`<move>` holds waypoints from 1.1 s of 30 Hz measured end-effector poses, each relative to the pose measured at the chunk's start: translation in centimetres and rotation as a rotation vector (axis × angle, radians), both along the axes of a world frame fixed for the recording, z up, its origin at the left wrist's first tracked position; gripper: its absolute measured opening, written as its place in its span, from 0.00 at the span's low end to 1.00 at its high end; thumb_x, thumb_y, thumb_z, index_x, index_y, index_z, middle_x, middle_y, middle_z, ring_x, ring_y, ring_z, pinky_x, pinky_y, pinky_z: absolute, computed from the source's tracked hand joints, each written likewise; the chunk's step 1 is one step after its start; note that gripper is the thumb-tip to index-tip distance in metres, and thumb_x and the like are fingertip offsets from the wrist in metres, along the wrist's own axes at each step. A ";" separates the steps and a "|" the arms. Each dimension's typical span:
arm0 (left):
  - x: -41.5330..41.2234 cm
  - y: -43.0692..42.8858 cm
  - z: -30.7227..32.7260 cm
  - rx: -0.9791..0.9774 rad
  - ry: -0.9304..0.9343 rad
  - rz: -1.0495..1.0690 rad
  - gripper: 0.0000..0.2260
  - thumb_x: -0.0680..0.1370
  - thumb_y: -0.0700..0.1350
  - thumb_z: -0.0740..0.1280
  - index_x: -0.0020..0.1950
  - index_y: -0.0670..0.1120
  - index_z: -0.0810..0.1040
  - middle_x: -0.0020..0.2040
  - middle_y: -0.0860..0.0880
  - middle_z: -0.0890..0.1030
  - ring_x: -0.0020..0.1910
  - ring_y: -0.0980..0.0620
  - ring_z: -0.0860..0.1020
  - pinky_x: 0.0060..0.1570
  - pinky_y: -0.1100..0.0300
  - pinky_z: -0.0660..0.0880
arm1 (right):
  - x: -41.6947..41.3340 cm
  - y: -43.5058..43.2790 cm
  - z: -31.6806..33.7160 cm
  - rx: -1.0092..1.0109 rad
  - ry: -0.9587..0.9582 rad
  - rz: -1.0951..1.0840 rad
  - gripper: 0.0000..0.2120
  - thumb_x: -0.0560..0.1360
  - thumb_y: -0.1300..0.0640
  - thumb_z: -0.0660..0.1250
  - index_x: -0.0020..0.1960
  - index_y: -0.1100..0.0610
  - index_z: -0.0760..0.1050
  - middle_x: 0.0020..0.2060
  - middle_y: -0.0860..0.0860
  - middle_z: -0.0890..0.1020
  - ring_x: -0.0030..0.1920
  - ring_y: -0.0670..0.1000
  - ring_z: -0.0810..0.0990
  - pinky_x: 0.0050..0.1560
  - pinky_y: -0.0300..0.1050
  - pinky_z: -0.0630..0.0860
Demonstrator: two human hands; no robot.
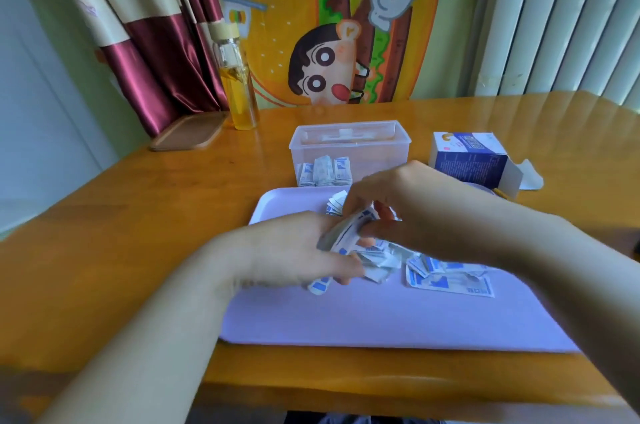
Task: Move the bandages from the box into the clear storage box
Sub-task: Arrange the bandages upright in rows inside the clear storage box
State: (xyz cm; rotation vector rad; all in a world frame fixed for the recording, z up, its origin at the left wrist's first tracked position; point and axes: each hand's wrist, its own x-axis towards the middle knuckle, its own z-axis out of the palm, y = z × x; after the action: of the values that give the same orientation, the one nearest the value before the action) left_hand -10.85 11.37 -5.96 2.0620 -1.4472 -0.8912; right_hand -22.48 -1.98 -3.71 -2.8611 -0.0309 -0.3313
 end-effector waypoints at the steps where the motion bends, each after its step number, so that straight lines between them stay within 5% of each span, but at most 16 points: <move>1: 0.3 -0.3 0.0 0.017 0.111 -0.022 0.13 0.71 0.54 0.67 0.54 0.56 0.76 0.50 0.51 0.84 0.49 0.57 0.81 0.56 0.51 0.76 | 0.2 -0.1 0.6 0.006 -0.003 0.014 0.07 0.74 0.57 0.68 0.50 0.47 0.78 0.34 0.38 0.74 0.34 0.38 0.72 0.37 0.30 0.68; 4: 0.8 -1.1 -0.4 -0.005 0.271 -0.055 0.14 0.71 0.52 0.67 0.55 0.53 0.76 0.43 0.53 0.83 0.47 0.55 0.82 0.55 0.49 0.75 | 1.0 -0.7 1.3 0.001 0.021 0.027 0.09 0.74 0.57 0.69 0.52 0.47 0.76 0.34 0.35 0.72 0.36 0.39 0.73 0.38 0.30 0.68; 7: 0.6 -2.3 -1.1 -0.133 0.500 0.108 0.02 0.77 0.38 0.63 0.45 0.44 0.75 0.29 0.51 0.74 0.29 0.54 0.74 0.41 0.57 0.74 | 1.3 -1.9 1.0 -0.004 -0.012 0.004 0.18 0.73 0.53 0.70 0.62 0.45 0.72 0.47 0.34 0.74 0.47 0.36 0.72 0.47 0.30 0.68; 9: -0.2 -3.0 -1.5 -0.228 0.725 0.283 0.07 0.78 0.34 0.60 0.41 0.42 0.71 0.27 0.50 0.68 0.24 0.55 0.67 0.32 0.62 0.72 | 0.9 -2.6 0.5 0.085 -0.004 0.001 0.39 0.69 0.49 0.73 0.73 0.43 0.56 0.62 0.38 0.68 0.63 0.37 0.64 0.61 0.30 0.62; 11: -0.8 -3.6 -2.0 -0.309 0.916 0.415 0.06 0.78 0.34 0.60 0.43 0.42 0.72 0.27 0.49 0.67 0.23 0.55 0.66 0.28 0.64 0.69 | 0.1 -2.5 -0.2 0.172 0.070 -0.008 0.56 0.64 0.44 0.76 0.75 0.41 0.37 0.70 0.37 0.56 0.70 0.37 0.53 0.66 0.31 0.56; 14: -1.6 -4.4 -2.2 -0.343 1.019 0.476 0.08 0.78 0.36 0.59 0.39 0.43 0.72 0.28 0.48 0.68 0.26 0.54 0.68 0.27 0.64 0.70 | 0.0 -1.3 -2.7 0.102 0.075 0.004 0.65 0.59 0.42 0.78 0.70 0.38 0.26 0.74 0.38 0.45 0.74 0.41 0.46 0.70 0.37 0.56; 18: -2.2 -5.0 -2.1 -0.315 0.929 0.453 0.04 0.76 0.39 0.61 0.46 0.44 0.75 0.39 0.45 0.72 0.39 0.49 0.74 0.38 0.57 0.71 | 0.9 -1.5 -4.6 0.172 -0.143 0.025 0.57 0.60 0.46 0.79 0.75 0.42 0.43 0.66 0.42 0.60 0.61 0.39 0.65 0.56 0.33 0.69; 20: -2.1 -4.9 -2.1 -0.334 0.905 0.425 0.04 0.75 0.39 0.61 0.46 0.44 0.75 0.39 0.46 0.73 0.38 0.50 0.75 0.36 0.58 0.71 | 1.0 -1.9 -4.4 0.200 -0.218 0.027 0.48 0.61 0.49 0.79 0.73 0.44 0.56 0.60 0.42 0.63 0.51 0.39 0.70 0.45 0.32 0.73; 23: -2.1 -4.6 -2.0 -0.380 0.902 0.353 0.06 0.76 0.37 0.61 0.49 0.43 0.76 0.42 0.44 0.74 0.38 0.51 0.76 0.37 0.59 0.71 | 1.0 -2.4 -4.4 0.169 -0.251 0.030 0.41 0.61 0.46 0.78 0.69 0.46 0.62 0.62 0.42 0.62 0.47 0.45 0.72 0.39 0.34 0.75; 27: -2.4 -4.6 -1.6 -0.438 0.767 0.314 0.06 0.77 0.34 0.58 0.47 0.42 0.73 0.39 0.45 0.71 0.37 0.52 0.71 0.33 0.63 0.70 | 1.2 -2.5 -4.1 0.118 -0.262 0.020 0.40 0.60 0.41 0.77 0.66 0.48 0.64 0.68 0.43 0.57 0.49 0.51 0.76 0.41 0.44 0.77; 33: -0.8 -5.6 0.1 -0.391 0.722 0.396 0.08 0.79 0.39 0.60 0.40 0.48 0.71 0.31 0.52 0.67 0.29 0.55 0.65 0.29 0.65 0.63 | 1.8 -3.7 -1.5 0.037 -0.234 0.083 0.41 0.62 0.40 0.75 0.69 0.47 0.60 0.66 0.43 0.60 0.63 0.45 0.67 0.55 0.40 0.73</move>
State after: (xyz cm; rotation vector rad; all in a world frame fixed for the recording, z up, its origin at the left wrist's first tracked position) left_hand -11.63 5.80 -5.83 1.4336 -0.7187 -0.9496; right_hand -20.65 -5.73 -5.24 -2.7598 -0.1854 -0.6395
